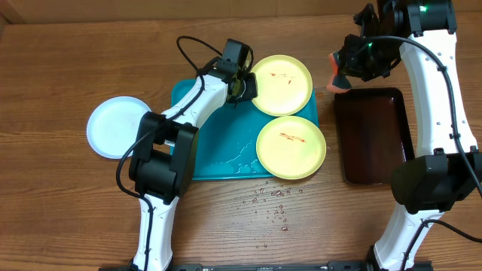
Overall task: Clean dirty plates on tray and stack at the side
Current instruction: 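Grasp the upper yellow plate with the left gripper and drag it left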
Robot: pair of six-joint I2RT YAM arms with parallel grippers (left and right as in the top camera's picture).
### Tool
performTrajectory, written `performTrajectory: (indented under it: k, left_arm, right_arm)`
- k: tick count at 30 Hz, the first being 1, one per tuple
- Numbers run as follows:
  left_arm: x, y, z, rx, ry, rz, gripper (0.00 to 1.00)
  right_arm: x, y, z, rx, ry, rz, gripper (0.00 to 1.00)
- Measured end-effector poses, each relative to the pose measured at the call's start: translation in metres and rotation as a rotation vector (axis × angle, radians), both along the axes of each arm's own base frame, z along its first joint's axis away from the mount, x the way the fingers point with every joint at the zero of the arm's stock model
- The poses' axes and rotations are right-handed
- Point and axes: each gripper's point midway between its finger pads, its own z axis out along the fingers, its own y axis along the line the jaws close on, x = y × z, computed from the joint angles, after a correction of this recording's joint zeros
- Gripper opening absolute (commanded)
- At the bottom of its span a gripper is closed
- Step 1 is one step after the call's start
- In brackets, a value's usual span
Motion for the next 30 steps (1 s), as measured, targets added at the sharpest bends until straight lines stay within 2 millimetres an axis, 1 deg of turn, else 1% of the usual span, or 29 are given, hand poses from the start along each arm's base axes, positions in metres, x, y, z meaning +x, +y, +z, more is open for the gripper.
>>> performTrajectory:
  k: [1, 6, 10, 13, 16, 18, 19, 20, 22, 24, 26, 30]
  left_arm:
    - [0.002, 0.001, 0.001, 0.007, -0.009, 0.005, 0.04]
    - [0.010, 0.007, 0.003, 0.026, -0.041, 0.030, 0.04]
    - [0.007, 0.023, 0.001, 0.049, 0.002, 0.051, 0.04]
    - [0.000, 0.048, 0.001, 0.087, 0.064, 0.063, 0.04]
    - [-0.008, 0.082, 0.003, 0.133, 0.123, 0.065, 0.04]
    - [-0.016, 0.104, 0.006, 0.168, 0.156, 0.045, 0.04]
    - [-0.018, 0.109, 0.007, 0.176, 0.163, 0.038, 0.04]
    - [-0.022, 0.124, 0.010, 0.200, 0.180, 0.019, 0.04]
    - [-0.032, 0.141, 0.015, 0.233, 0.209, -0.022, 0.04]
    - [-0.039, 0.152, 0.018, 0.261, 0.224, -0.069, 0.04]
    - [-0.043, 0.158, 0.020, 0.285, 0.231, -0.128, 0.04]
    - [-0.049, 0.161, 0.020, 0.327, 0.227, -0.264, 0.04]
  right_arm:
    - [0.000, 0.000, 0.000, 0.000, 0.000, -0.001, 0.04]
    - [0.000, 0.000, 0.000, 0.000, 0.000, 0.000, 0.04]
    - [0.000, 0.000, 0.000, 0.000, -0.001, 0.000, 0.04]
    - [0.001, 0.000, 0.000, 0.001, -0.004, 0.000, 0.04]
    - [0.003, 0.000, 0.001, 0.001, -0.012, 0.000, 0.04]
    - [0.004, 0.001, 0.001, 0.001, -0.018, 0.002, 0.04]
    - [0.004, 0.002, 0.001, 0.001, -0.020, 0.004, 0.04]
    - [0.005, 0.003, 0.001, 0.000, -0.023, 0.007, 0.04]
    - [0.005, 0.007, 0.002, 0.000, -0.029, 0.016, 0.04]
    - [0.005, 0.013, 0.002, 0.000, -0.031, 0.030, 0.04]
    - [0.004, 0.019, 0.002, 0.000, -0.034, 0.043, 0.04]
    - [0.003, 0.027, 0.002, 0.002, -0.036, 0.060, 0.04]
